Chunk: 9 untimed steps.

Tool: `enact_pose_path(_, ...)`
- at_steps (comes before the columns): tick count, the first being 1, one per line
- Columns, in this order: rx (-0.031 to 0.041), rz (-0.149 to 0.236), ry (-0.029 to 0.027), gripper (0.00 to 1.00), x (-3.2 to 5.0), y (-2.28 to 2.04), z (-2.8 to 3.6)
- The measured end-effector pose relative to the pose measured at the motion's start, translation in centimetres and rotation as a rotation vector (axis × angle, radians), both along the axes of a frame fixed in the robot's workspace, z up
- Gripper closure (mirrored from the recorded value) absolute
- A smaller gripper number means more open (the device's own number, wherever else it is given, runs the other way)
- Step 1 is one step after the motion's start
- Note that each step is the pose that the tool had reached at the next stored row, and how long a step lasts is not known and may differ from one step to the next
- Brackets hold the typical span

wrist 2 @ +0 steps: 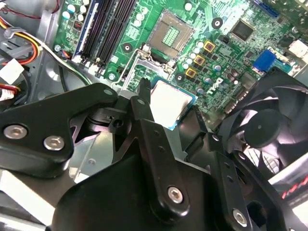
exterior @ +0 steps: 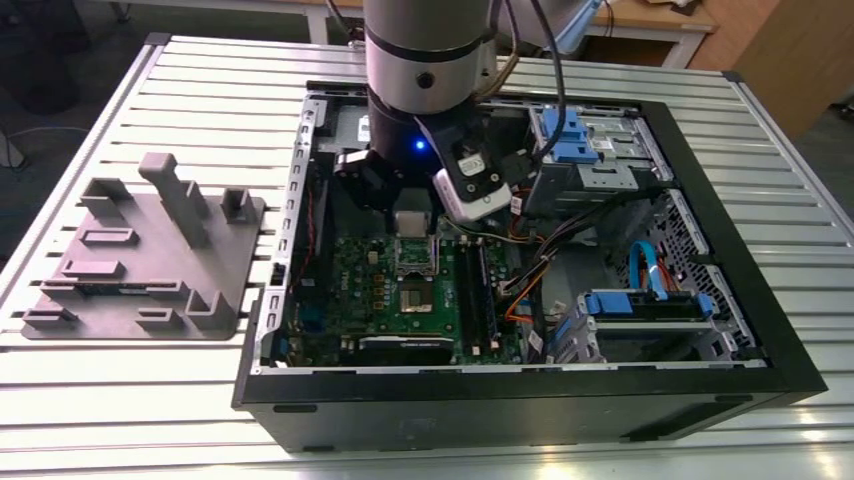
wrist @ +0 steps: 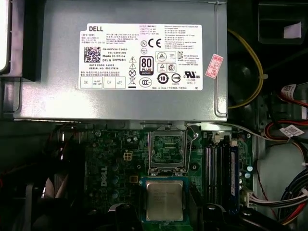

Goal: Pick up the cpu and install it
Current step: 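Pick up the cpu and move it towards the insertion slot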

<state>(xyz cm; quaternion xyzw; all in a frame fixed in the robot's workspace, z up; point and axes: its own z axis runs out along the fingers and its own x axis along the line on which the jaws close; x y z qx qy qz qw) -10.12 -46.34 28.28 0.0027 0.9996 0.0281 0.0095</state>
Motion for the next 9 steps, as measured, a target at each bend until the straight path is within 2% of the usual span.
enact_pose_path(9,-0.0001,0.0,0.0044,0.53,0.0,-0.11,-1.64)
